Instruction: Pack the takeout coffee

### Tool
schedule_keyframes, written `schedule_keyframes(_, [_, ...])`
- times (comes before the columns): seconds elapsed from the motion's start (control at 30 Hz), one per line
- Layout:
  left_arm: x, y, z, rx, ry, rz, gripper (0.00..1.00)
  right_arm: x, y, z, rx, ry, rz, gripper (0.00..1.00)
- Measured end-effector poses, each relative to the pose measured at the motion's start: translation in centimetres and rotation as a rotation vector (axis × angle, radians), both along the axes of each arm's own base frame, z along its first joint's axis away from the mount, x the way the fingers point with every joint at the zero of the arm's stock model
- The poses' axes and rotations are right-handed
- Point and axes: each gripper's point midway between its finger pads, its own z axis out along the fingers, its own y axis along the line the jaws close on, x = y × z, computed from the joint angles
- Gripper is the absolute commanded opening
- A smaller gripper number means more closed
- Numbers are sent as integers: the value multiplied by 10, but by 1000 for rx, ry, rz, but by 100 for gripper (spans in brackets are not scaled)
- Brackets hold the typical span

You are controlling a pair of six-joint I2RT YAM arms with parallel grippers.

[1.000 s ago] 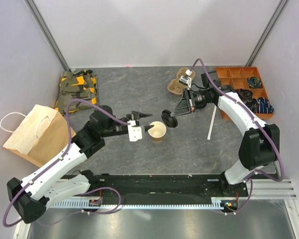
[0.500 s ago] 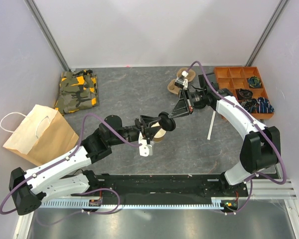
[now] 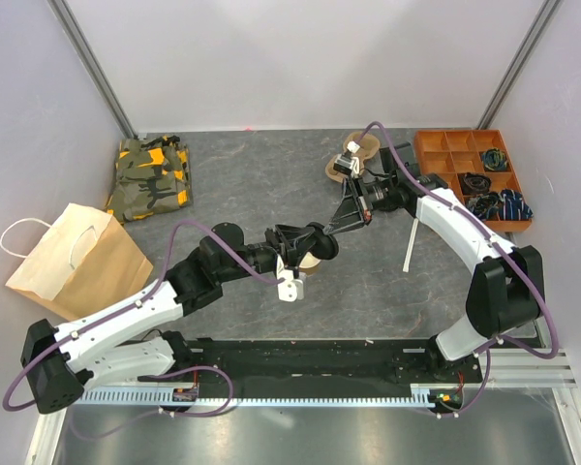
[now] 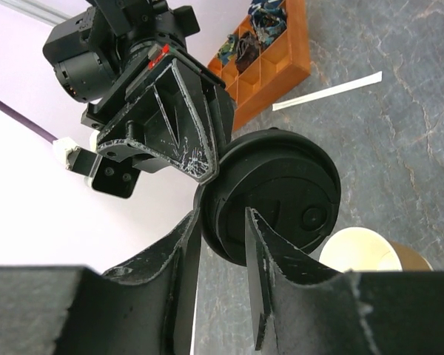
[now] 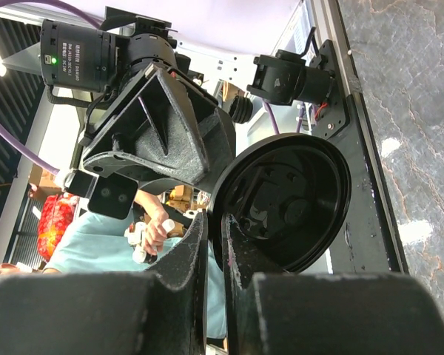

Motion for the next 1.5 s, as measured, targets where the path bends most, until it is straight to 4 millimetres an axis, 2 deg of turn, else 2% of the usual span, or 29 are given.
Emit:
schedule_keyframes(0.43, [4,-1,-7,30,-15,6,24,-4,2,-3,-4,8,9,0])
schedule_keyframes(0.63, [4,-2,-11,43,-15,5,15,-6,3,-3,-4,8,15,0])
schedule_keyframes(0.77, [4,-2,-11,47,-21,3,2,-6,3,-3,-4,11,15,0])
schedule_keyframes(0.83, [4,-2,-11,47,-21,3,2,-6,3,-3,-5,14,15,0])
schedule_keyframes(0.9, [4,-2,-11,48,-22,2,2,-6,3,-3,-5,14,15,9])
schedule_keyframes(0.97, [4,-2,-11,50,-21,0,2,-6,3,-2,-6,15,15,28])
schedule_keyframes(1.07, [2,-2,-13,59,-14,-6,2,-6,4,-2,-8,25,15,48])
schedule_keyframes(1.13, [0,-1,-16,72,-2,-14,2,-7,5,-1,-6,23,20,54])
schedule_keyframes(1.23, [-2,0,-18,86,11,-20,2,-7,6,-1,-5,23,23,55])
schedule_keyframes(1.27, [-3,1,-20,93,19,-20,2,-6,6,-1,-5,21,23,66])
schedule_keyframes(1.37, [-4,3,-21,105,39,-18,2,-4,7,-2,-8,24,18,84])
schedule_keyframes(1.5, [-7,6,-26,126,90,-13,2,3,6,-5,-15,26,-3,98])
